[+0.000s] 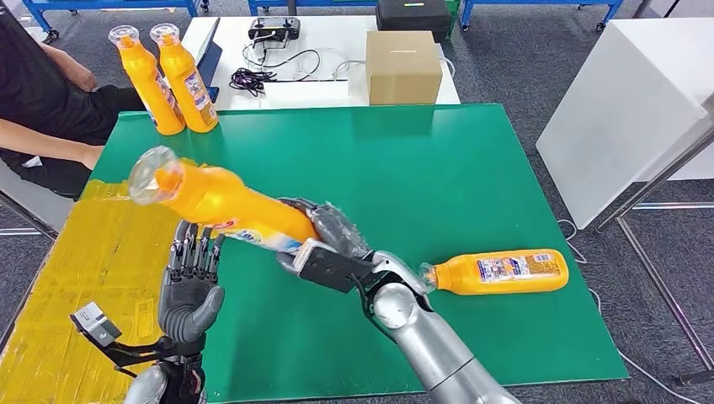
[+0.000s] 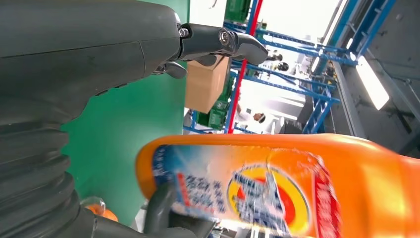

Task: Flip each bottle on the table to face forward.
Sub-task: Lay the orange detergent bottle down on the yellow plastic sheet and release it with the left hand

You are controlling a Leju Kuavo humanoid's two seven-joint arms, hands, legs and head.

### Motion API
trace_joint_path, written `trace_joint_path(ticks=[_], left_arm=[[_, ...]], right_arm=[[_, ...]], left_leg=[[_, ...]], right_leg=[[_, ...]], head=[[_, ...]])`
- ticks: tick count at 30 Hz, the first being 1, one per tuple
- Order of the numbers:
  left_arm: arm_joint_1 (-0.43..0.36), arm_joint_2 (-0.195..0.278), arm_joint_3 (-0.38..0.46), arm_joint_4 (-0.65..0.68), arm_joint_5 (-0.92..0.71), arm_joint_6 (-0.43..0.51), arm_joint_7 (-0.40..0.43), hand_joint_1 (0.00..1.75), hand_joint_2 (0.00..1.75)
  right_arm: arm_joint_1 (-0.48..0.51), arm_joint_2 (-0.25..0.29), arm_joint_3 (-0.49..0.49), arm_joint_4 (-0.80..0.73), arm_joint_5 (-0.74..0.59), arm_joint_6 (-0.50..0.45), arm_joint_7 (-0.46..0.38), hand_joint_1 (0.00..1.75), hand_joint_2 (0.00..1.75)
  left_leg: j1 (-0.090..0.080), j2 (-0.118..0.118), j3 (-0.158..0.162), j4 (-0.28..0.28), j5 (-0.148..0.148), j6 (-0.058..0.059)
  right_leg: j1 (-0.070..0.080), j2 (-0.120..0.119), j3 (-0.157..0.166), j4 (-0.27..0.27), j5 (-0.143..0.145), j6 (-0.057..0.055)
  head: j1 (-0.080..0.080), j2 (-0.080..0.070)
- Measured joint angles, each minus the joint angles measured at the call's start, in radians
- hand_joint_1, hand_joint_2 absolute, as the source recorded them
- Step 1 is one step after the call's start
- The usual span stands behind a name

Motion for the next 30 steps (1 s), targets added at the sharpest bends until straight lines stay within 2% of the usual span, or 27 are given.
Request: trace_joint_path(ticks=[10,20,30], left_arm=[[0.018,-0.002,0.055,0.003,0.018,-0.015,0.009,0.0,1.75],[0.046,-0.005,0.048,-0.004,-0.019,-0.015,0.01,0.0,1.75],[0.061,-0.003,0.041,-0.005,-0.031,-0.01,0.011,0.0,1.75]], right_arm=[[0.014,0.08,0.192,0.104,0.041,-0.04,0.001,1.75,1.75],[0.001,0.13,0.262,0.324,-0.027,-0.099,-0.012,1.75,1.75],[-0.02,0.136,0.281,0.398,-0.047,-0.11,-0.027,1.75,1.75]], left_leg=[[0.0,0.0,-0.001,0.0,0.0,0.0],[0.0,0.001,-0.001,0.0,0.0,0.0],[0.0,0.001,-0.001,0.0,0.0,0.0]], right_leg=[[0.0,0.0,-0.001,0.0,0.0,0.0],[0.0,0.0,-0.002,0.0,0.0,0.0],[0.0,0.0,-0.003,0.0,0.0,0.0]], head=[[0.0,0.0],[0.0,0.0],[0.0,0.0]])
